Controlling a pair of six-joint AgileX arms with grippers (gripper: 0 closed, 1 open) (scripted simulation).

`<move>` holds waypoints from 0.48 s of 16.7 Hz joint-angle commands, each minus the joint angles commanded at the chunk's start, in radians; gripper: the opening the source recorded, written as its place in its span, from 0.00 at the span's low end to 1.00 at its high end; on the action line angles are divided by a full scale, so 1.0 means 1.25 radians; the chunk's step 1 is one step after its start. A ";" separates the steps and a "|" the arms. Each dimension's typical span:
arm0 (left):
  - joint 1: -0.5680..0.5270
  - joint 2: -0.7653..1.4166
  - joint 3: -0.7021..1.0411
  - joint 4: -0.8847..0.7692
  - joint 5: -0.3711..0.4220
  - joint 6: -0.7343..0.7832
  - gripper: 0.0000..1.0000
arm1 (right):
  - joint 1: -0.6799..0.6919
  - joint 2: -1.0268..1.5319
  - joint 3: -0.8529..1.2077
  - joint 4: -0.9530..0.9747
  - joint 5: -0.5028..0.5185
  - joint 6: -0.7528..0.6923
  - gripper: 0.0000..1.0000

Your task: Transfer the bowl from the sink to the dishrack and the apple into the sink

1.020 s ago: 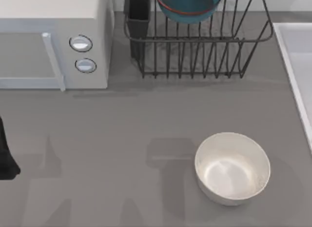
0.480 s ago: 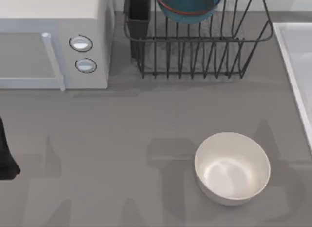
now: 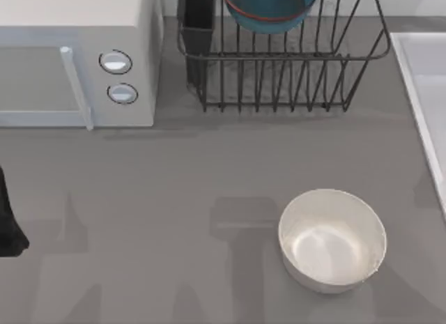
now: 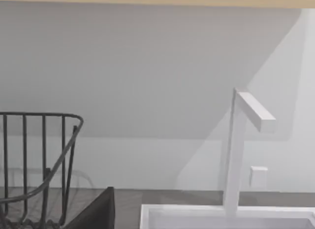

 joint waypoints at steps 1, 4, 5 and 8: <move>0.000 0.000 0.000 0.000 0.000 0.000 1.00 | 0.020 -0.084 -0.019 -0.067 0.018 0.000 1.00; 0.000 0.000 0.000 0.000 0.000 0.000 1.00 | 0.075 -0.288 -0.070 -0.246 0.069 0.000 1.00; 0.000 0.000 0.000 0.000 0.000 0.000 1.00 | 0.091 -0.340 -0.084 -0.295 0.083 0.000 1.00; 0.000 0.000 0.000 0.000 0.000 0.000 1.00 | 0.124 -0.445 -0.115 -0.396 0.114 0.000 1.00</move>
